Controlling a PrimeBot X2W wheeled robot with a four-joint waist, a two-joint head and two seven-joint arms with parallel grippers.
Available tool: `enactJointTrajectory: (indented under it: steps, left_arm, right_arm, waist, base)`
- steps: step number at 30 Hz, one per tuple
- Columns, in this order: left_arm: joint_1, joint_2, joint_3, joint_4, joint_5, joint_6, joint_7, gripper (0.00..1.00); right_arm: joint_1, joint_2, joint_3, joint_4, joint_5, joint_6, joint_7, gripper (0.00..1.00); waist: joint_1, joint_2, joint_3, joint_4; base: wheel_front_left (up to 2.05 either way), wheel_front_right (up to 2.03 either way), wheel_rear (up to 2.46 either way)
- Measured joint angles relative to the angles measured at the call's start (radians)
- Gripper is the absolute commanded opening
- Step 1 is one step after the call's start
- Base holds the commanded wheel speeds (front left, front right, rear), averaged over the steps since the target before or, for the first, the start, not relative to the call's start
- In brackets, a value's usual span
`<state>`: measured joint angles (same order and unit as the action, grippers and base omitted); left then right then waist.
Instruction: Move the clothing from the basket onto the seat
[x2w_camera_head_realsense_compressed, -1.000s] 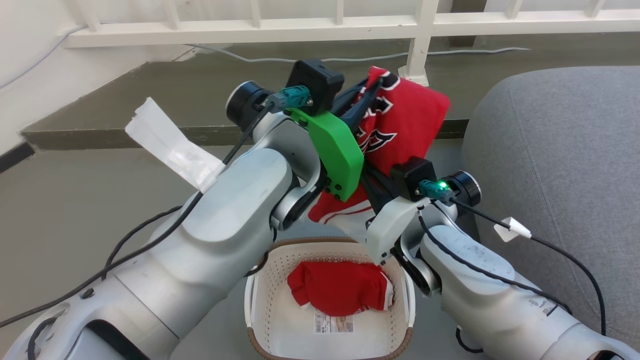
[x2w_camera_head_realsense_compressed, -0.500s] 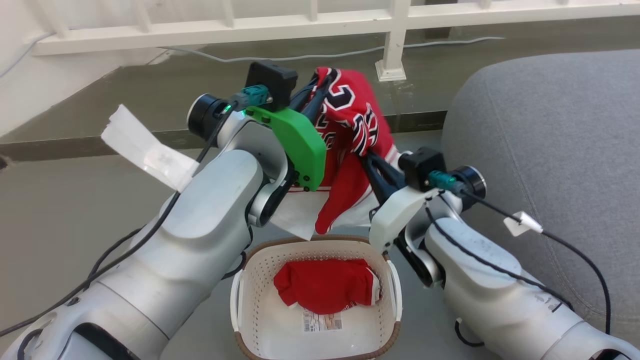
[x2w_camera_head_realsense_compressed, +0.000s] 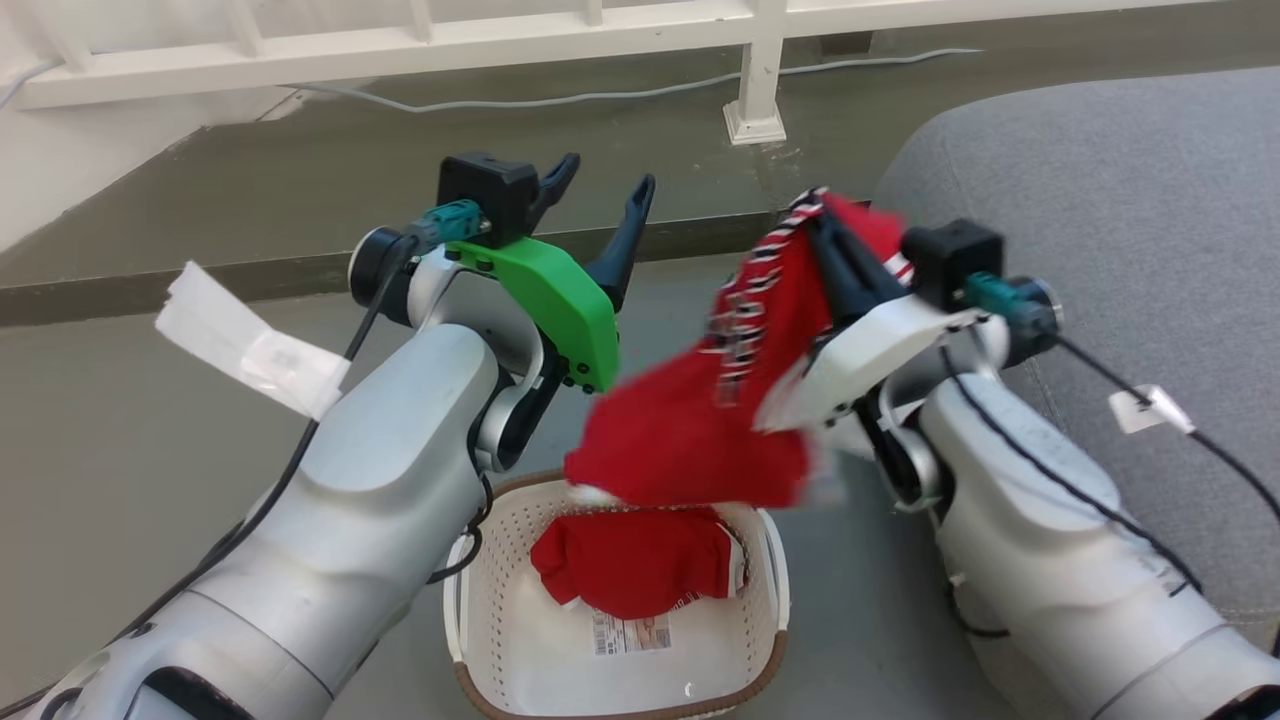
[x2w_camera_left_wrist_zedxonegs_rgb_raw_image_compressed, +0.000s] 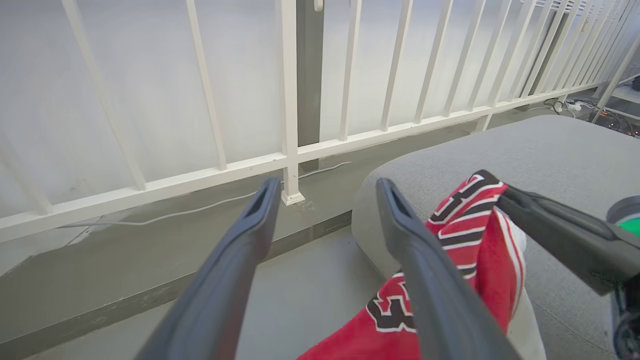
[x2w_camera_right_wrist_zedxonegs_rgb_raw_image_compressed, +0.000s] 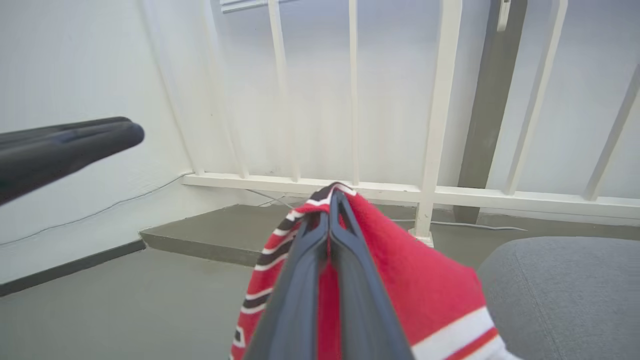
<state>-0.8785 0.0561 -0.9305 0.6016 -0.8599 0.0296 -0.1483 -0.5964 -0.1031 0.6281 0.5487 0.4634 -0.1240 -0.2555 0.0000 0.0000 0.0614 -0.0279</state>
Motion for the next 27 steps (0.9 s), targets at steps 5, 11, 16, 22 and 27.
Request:
enactJointTrajectory:
  steps: [5,11,16,22,27]
  left_arm:
    - [0.0,0.0,0.002,-0.002,0.001,-0.021,-0.033,1.0]
    - [0.013,0.024,-0.01,-0.008,0.011,-0.039,-0.053,1.0]
    - [0.056,0.033,-0.027,-0.02,0.022,-0.048,-0.065,1.0]
    - [0.085,0.042,-0.043,-0.036,0.033,-0.057,-0.083,1.0]
    - [0.11,0.063,-0.056,-0.055,0.076,-0.067,-0.091,1.0]
  right_arm:
    - [0.0,-0.035,-0.069,-0.026,-0.016,-0.001,0.0,0.0]
    - [0.0,-0.07,-0.147,-0.063,-0.033,-0.001,0.0,0.0]
    - [0.0,-0.109,-0.216,-0.103,-0.042,-0.001,0.0,0.0]
    - [0.008,-0.135,-0.27,-0.14,-0.052,-0.001,0.0,0.0]
    - [0.031,-0.151,-0.307,-0.173,-0.06,-0.001,0.0,0.0]
  waist:
    - [0.0,0.0,0.005,-0.004]
    - [0.0,0.0,0.015,-0.025]
    - [0.0,0.0,0.025,-0.054]
    - [0.0,0.0,0.037,-0.093]
    - [0.0,0.0,0.049,-0.14]
  base:
    - [0.0,0.0,0.0]
    - [0.0,0.0,0.0]
    - [0.0,0.0,0.0]
    - [0.0,0.0,0.0]
    - [0.0,0.0,0.0]
